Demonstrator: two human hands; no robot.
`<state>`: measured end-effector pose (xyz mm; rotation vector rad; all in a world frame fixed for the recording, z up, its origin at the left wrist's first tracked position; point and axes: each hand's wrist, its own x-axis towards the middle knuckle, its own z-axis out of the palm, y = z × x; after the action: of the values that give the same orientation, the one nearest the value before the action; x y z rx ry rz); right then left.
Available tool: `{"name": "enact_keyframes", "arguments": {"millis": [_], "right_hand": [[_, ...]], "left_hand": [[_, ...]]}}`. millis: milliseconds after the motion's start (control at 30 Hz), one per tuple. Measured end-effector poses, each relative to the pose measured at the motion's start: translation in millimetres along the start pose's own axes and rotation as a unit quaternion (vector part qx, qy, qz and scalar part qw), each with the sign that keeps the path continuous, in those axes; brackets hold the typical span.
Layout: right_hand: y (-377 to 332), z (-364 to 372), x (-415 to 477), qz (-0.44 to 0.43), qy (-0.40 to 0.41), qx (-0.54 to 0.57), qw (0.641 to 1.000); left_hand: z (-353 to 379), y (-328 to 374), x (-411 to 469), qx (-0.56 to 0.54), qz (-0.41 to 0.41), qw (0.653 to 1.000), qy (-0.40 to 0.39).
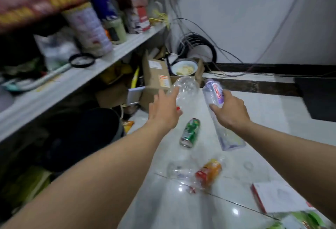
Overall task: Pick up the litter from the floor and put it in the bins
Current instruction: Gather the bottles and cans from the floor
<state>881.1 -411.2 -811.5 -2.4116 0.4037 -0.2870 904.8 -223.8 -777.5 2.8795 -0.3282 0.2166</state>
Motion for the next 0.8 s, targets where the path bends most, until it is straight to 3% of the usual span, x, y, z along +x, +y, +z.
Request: {"name": "enact_keyframes", "arguments": {"millis": [367,800], "right_hand": [[-142,59,-26,-0.058,-0.020,0.123,0.990],[-222,146,-68,-0.038,-0.064,0.165,0.983]], "left_hand": [[-94,-126,-36,0.072,-0.061,0.994,0.061],[-69,-261,-78,0.082,-0.135,0.987,0.018]]}}
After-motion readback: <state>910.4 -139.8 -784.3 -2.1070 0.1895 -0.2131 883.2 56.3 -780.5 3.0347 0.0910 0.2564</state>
